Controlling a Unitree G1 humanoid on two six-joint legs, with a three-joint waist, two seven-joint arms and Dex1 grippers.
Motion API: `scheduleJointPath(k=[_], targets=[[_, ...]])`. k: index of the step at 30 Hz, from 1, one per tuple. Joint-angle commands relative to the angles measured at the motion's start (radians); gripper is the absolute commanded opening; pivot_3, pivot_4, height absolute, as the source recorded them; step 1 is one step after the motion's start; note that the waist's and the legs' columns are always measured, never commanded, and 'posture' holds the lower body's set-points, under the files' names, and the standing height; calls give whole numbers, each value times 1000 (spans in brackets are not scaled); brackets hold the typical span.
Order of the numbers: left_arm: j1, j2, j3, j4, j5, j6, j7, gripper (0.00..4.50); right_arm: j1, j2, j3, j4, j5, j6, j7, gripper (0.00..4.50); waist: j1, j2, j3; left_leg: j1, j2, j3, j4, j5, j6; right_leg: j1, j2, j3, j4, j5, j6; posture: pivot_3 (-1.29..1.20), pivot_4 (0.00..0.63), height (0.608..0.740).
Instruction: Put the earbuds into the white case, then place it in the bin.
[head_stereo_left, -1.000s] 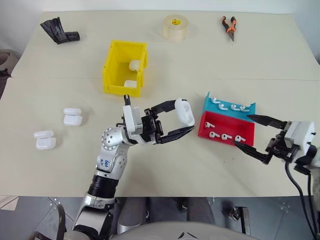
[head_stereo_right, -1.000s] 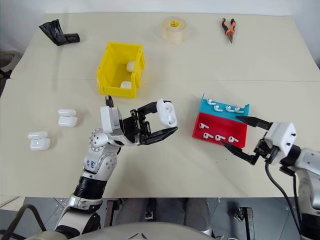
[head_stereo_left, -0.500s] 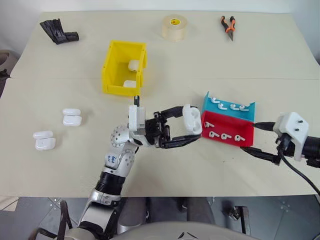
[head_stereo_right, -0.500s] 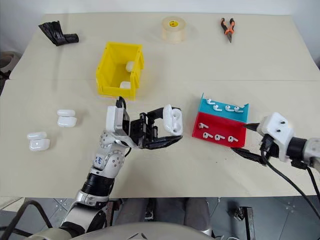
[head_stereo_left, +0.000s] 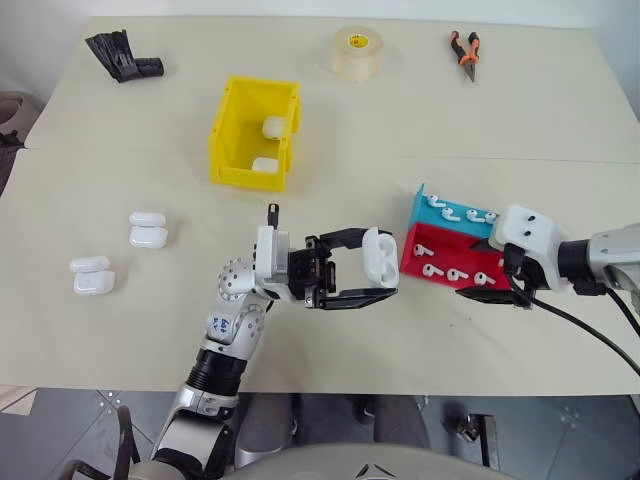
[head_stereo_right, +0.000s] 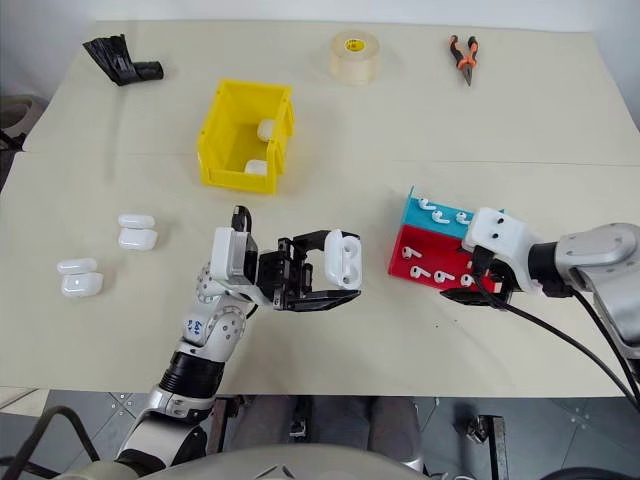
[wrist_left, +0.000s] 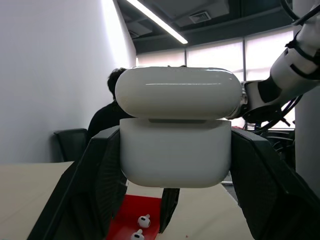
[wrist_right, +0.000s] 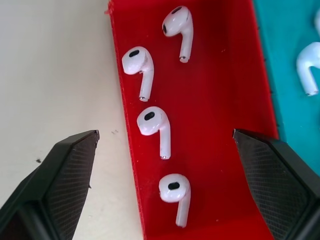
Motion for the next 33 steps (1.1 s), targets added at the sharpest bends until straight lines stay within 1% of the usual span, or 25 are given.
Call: scheduleJointPath(k=[1, 5, 9, 13, 14, 15, 16, 24, 27, 30, 33], targets=[[-2, -12, -10, -20, -4, -16, -9, 2829, -38, -42, 30, 6, -54, 6, 22, 4500, 0, 0, 0, 0, 0, 0, 0, 0, 0, 0, 0, 0, 0, 0, 0, 0, 150, 740], [3, -14, -10, -25, -3, -15, -5, 2829, -61, -65, 57, 20, -96, -4, 45, 4500, -2, 0, 0, 0, 0, 0, 0, 0, 0, 0, 0, 0, 0, 0, 0, 0, 150, 740], [4, -13, -8, -26, -2, -12, -1, 2829, -61, -77, 57, 28, -117, -23, 69, 4500, -1, 0, 0, 0, 0, 0, 0, 0, 0, 0, 0, 0, 0, 0, 0, 0, 150, 740], [1, -12, -4, -21, -2, -10, 2, 2814, -36, -89, 49, 20, -124, -45, 82, 3574, -2, 0, 0, 0, 0, 0, 0, 0, 0, 0, 0, 0, 0, 0, 0, 0, 150, 740], [-3, -12, -3, -19, -3, -8, 3, 2814, -28, -92, 47, 17, -124, -49, 85, 3247, -2, 0, 0, 0, 0, 0, 0, 0, 0, 0, 0, 0, 0, 0, 0, 0, 150, 740], [-5, -12, -1, -17, -4, -7, 3, 2814, -24, -93, 46, 15, -124, -52, 86, 3103, -2, 0, 0, 0, 0, 0, 0, 0, 0, 0, 0, 0, 0, 0, 0, 0, 150, 740], [-7, -12, -1, -15, -6, -5, 3, 2814, -21, -92, 45, 16, -126, -56, 85, 3029, -2, 0, 0, 0, 0, 0, 0, 0, 0, 0, 0, 0, 0, 0, 0, 0, 150, 740], [-16, -11, 0, -8, -9, 4, 0, 2814, -14, -78, 46, 32, -146, -93, 81, 3029, -2, 0, 0, 0, 0, 0, 0, 0, 0, 0, 0, 0, 0, 0, 0, 0, 150, 740], [-19, -10, 1, -7, -9, 6, -1, 2814, -12, -71, 47, 39, -150, -101, 77, 2439, -2, 0, 0, 0, 0, 0, 0, 0, 0, 0, 0, 0, 0, 0, 0, 0, 150, 740], [-20, -10, 1, -10, -10, 11, -1, 2814, -8, -64, 49, 44, -156, -109, 72, 1466, -2, 0, 0, 0, 0, 0, 0, 0, 0, 0, 0, 0, 0, 0, 0, 0, 150, 740], [-21, -10, 1, -11, -11, 14, -1, 2814, -4, -58, 51, 48, -163, -117, 66, 1466, -2, 0, 0, 0, 0, 0, 0, 0, 0, 0, 0, 0, 0, 0, 0, 0, 150, 740]])
